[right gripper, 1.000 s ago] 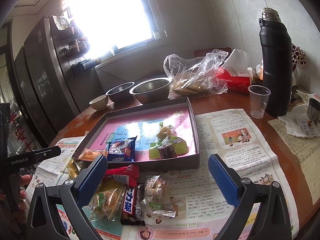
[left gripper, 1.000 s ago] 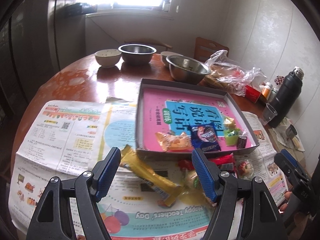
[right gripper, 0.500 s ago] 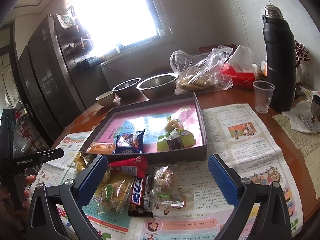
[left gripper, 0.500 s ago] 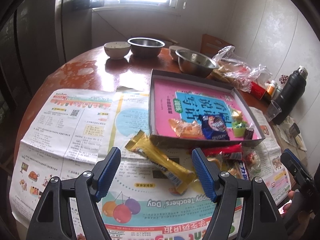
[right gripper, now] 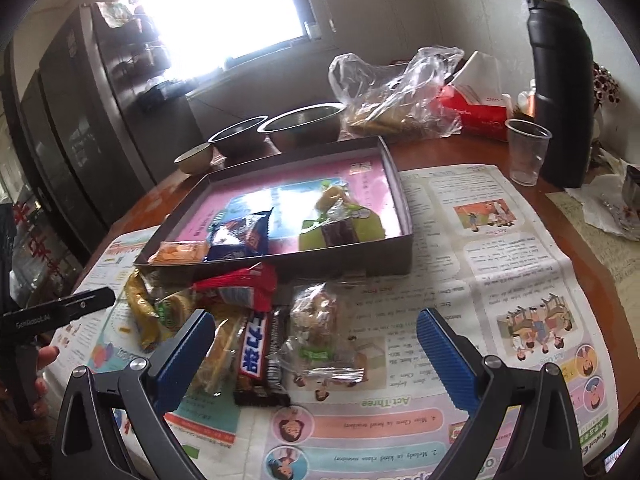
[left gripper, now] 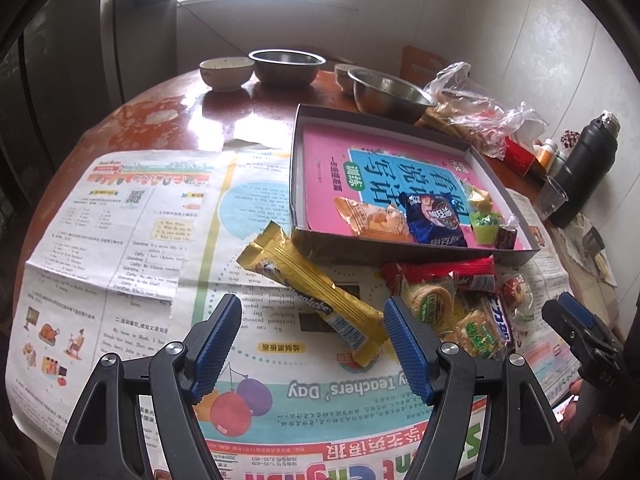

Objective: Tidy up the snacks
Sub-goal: 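Move both open tools back over the snack pile on the newspaper, then grasp the yellow stick bar with the left tool while the right tool grasps the clear pastry bag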

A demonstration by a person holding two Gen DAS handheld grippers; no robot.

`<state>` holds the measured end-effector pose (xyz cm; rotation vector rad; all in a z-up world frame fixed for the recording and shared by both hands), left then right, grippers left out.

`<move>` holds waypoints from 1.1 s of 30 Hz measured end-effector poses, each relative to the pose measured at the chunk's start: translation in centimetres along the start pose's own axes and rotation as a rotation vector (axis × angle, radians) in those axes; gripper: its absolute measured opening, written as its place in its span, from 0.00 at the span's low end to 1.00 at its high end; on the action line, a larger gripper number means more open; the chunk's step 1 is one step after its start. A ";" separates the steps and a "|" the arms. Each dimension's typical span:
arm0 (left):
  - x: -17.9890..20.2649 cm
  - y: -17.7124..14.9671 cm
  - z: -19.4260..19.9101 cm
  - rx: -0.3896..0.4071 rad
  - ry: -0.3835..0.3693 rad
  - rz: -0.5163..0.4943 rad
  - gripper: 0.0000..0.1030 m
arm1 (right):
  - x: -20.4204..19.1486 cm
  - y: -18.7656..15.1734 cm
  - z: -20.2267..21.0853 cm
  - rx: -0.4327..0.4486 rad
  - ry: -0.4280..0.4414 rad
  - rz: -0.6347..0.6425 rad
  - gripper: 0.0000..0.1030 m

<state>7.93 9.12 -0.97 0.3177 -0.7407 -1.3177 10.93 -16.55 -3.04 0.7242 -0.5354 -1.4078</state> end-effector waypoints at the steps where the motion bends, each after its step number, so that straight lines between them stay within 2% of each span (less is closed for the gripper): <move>1: -0.1 0.0 -0.2 -0.005 -0.001 0.004 0.73 | 0.0 0.0 -0.2 -0.007 -0.007 0.000 0.99; 6: -0.6 -0.2 -1.1 -0.026 -0.010 0.027 0.73 | 0.1 0.0 -1.4 -0.030 -0.042 0.010 0.98; 10: -0.9 -0.3 -1.8 -0.042 -0.012 0.044 0.73 | -0.6 -0.1 -2.4 -0.039 -0.060 0.044 0.92; 17: -1.5 0.0 -3.0 -0.051 -0.013 0.077 0.73 | -1.2 -0.4 -4.1 -0.062 -0.083 0.075 0.73; 23: -1.3 0.3 -4.0 -0.059 -0.017 0.087 0.73 | -1.0 -0.2 -4.5 -0.046 -0.081 0.081 0.64; 26: -1.2 0.4 -4.5 -0.065 -0.014 0.084 0.73 | -0.6 -0.2 -4.9 -0.057 -0.078 0.081 0.51; 30: -1.0 0.4 -4.8 -0.064 -0.006 0.078 0.73 | -0.5 -0.2 -5.0 -0.049 -0.085 0.101 0.45; 33: -1.1 0.4 -4.9 -0.061 0.000 0.076 0.73 | -0.5 -0.3 -5.0 -0.038 -0.084 0.112 0.44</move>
Point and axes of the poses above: each gripper's, at about its wrist camera, not at the fingertips, and z roughly against the way its jaws point, x to its right, y to its top, the point moved 1 cm from there along -z, roughly the way its jaws point, and after that the axes turned 11 degrees about -y, right-handed, at the moved point
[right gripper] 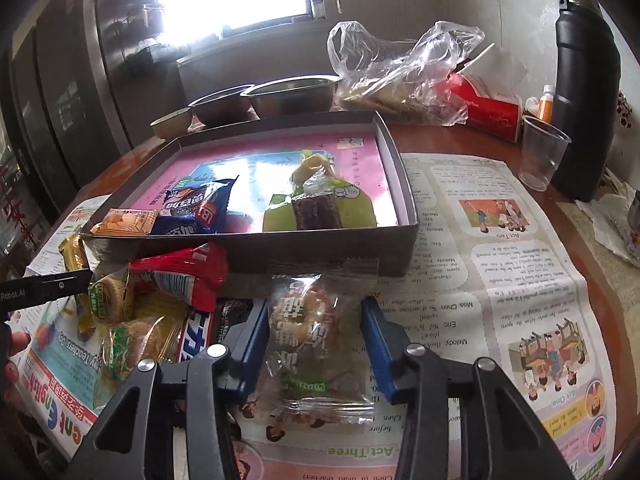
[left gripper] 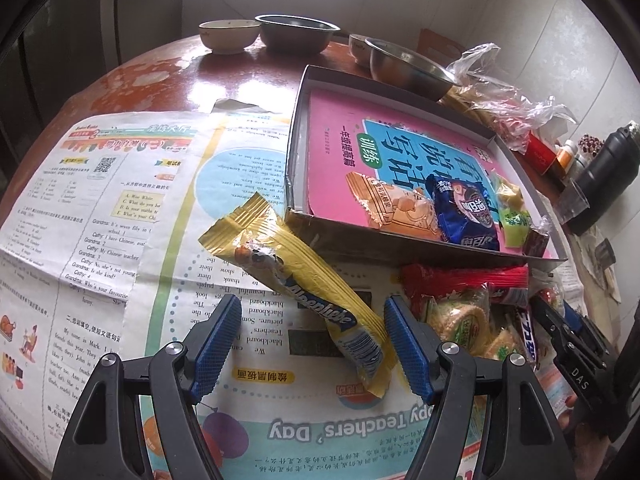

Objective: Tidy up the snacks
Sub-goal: 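Grasp the yellow stick bar with the left tool while the right tool grasps the clear pastry bag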

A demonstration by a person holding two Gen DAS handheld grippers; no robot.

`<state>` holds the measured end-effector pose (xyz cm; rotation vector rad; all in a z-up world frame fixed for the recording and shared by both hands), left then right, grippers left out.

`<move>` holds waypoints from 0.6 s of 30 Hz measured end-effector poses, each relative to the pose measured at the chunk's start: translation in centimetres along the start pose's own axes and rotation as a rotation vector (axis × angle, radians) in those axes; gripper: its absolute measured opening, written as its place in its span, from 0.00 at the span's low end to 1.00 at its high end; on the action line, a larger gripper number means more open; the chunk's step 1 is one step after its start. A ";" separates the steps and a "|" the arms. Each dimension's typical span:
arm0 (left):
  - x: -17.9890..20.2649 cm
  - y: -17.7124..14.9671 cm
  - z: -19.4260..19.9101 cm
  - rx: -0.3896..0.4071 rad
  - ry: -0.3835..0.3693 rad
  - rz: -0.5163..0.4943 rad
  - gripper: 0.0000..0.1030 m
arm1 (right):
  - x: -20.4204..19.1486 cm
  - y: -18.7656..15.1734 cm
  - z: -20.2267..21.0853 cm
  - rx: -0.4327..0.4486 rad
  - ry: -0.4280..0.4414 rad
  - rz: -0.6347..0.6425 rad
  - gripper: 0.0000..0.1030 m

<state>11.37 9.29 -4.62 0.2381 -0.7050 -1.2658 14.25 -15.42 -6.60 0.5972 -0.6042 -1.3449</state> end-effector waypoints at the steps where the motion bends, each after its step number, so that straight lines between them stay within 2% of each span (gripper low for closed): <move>1: 0.0 0.0 0.0 0.002 0.001 0.001 0.73 | 0.1 0.0 0.0 0.003 0.002 0.001 0.44; 7: -0.4 0.1 0.0 0.025 -0.009 0.024 0.72 | 0.4 -0.2 0.1 0.004 0.022 -0.008 0.43; 11: -0.5 0.3 -0.1 0.039 0.025 0.017 0.56 | 0.5 -0.2 0.2 0.004 0.027 -0.014 0.43; 15: -0.6 0.2 -0.1 0.048 0.008 0.022 0.39 | 0.6 -0.2 0.2 0.004 0.035 -0.019 0.43; 16: -0.6 0.2 -0.1 0.046 -0.004 0.023 0.26 | 0.7 -0.3 0.2 0.004 0.037 -0.021 0.43; 18: -0.6 0.2 -0.1 0.046 -0.022 0.020 0.25 | 0.7 -0.2 0.2 0.004 0.040 -0.023 0.43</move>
Point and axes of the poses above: each gripper's, at about its wrist camera, not at the fingertips, and z roughly against the way its jaws point, x to its right, y to its top, the point moved 1 cm from there along -z, roughly the way its jaws point, and after that the axes turned 11 degrees about -y, right-handed, at the moved point
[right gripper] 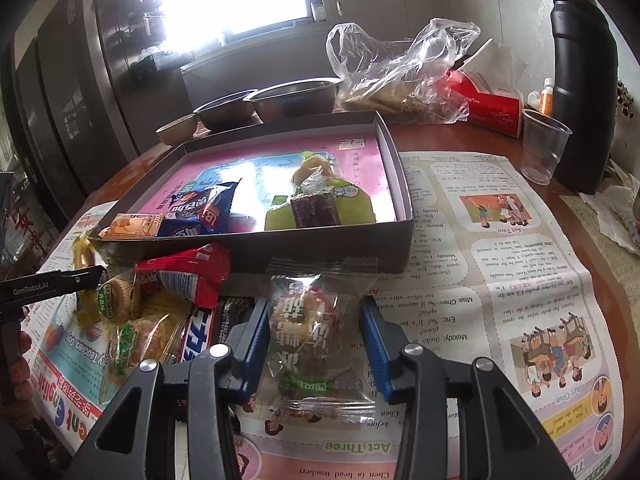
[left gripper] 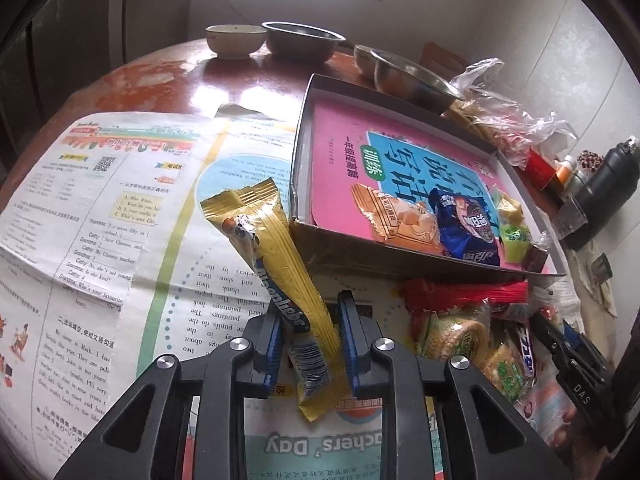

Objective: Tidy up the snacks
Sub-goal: 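Grasp the yellow stick bar with the left tool while the right tool grasps the clear pastry bag, then lift the yellow bar with the left tool while the right tool carries the pastry bag over the tray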

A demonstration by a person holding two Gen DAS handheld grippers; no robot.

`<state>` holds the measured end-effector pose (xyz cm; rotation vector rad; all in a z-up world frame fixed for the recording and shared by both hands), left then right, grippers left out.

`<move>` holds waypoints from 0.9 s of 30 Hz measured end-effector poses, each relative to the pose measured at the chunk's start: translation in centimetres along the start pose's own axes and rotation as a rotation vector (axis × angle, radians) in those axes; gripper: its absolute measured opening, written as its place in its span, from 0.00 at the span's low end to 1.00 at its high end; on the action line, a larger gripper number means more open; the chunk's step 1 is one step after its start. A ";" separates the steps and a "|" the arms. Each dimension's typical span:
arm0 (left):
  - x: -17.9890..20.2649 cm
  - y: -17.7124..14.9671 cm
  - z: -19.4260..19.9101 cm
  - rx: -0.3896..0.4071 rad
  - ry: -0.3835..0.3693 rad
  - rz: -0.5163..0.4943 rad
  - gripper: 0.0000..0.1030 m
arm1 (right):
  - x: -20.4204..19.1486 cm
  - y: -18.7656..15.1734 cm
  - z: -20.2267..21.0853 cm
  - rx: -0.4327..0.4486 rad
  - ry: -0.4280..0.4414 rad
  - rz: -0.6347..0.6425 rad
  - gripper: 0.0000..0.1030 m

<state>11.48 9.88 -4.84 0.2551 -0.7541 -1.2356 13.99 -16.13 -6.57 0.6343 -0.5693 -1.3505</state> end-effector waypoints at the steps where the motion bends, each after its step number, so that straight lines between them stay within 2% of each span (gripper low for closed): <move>1: 0.1 -0.1 0.0 0.000 -0.002 -0.005 0.25 | 0.0 0.0 0.0 0.000 0.001 -0.001 0.43; 9: 0.3 -0.8 1.0 -0.003 -0.027 -0.022 0.24 | 0.0 -0.3 0.4 0.001 0.023 -0.010 0.41; 17: 0.6 -0.7 2.8 0.033 -0.024 -0.049 0.18 | 0.3 -0.2 1.2 0.012 0.021 -0.024 0.41; 27: 1.7 -0.4 4.5 0.074 -0.048 -0.072 0.18 | 0.5 0.2 2.5 0.048 0.018 -0.036 0.41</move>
Point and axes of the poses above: each gripper's, at about its wrist camera, not at the fingertips, and z roughly against the way its jaws point, x to its right, y to its top, the point moved 1 cm from there along -z, roughly the way its jaws point, and after that the axes turned 11 degrees about -y, right-handed, at the moved point
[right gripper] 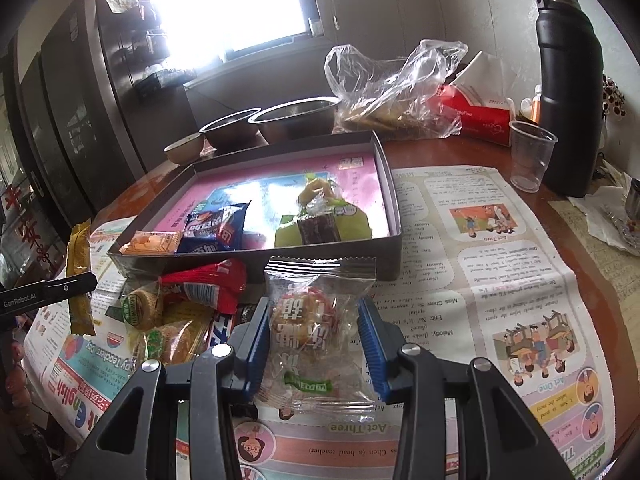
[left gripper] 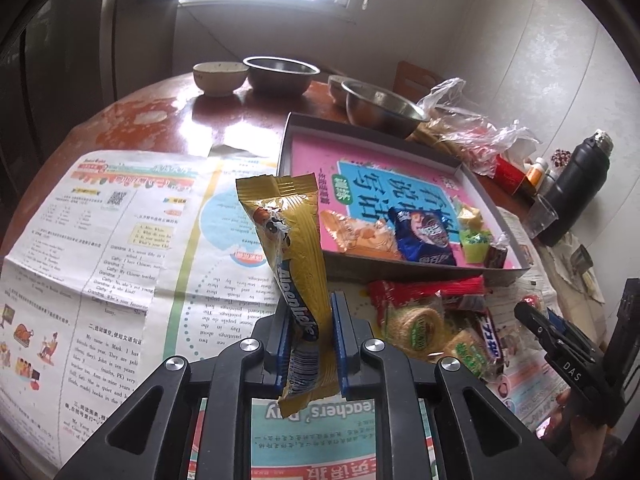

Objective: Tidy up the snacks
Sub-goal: 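Lift the yellow bar with the left tool while the right tool carries the pastry bag over the tray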

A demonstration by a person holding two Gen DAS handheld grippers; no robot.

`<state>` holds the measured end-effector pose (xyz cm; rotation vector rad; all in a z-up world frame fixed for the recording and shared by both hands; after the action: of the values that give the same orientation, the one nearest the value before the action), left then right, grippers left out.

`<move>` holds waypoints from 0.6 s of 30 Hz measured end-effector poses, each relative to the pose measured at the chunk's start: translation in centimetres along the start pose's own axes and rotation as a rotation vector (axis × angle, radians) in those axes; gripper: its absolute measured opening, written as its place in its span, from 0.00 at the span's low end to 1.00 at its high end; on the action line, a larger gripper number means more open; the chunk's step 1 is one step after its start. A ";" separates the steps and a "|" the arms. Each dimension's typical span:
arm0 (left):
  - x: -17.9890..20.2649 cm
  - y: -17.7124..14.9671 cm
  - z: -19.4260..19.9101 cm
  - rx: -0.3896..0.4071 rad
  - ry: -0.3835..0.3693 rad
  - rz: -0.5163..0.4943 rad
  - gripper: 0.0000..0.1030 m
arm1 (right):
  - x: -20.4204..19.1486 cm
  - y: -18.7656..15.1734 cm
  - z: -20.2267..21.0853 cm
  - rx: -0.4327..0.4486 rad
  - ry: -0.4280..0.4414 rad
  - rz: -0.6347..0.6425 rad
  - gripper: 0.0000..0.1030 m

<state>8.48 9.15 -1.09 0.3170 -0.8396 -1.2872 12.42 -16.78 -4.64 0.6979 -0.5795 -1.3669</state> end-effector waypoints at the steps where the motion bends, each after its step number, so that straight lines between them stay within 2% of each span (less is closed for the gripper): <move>1: 0.1 0.1 0.2 0.004 -0.003 -0.002 0.18 | 0.0 0.0 0.1 0.002 0.000 -0.002 0.41; 18: 2.8 1.4 0.8 0.039 -0.037 -0.051 0.18 | 0.0 0.9 0.9 0.042 0.010 -0.009 0.41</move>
<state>9.08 7.15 1.40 0.3491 -0.8938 -1.3286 12.34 -16.79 -3.34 0.7415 -0.5996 -1.3618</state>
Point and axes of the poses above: each gripper's, at about its wrist camera, not at the fingertips, and z roughly against the way its jaws point, x to its right, y to its top, the point moved 1 cm from there along -z, roughly the way its jaws point, and after that the axes turned 11 degrees about -y, right-handed, at the moved point
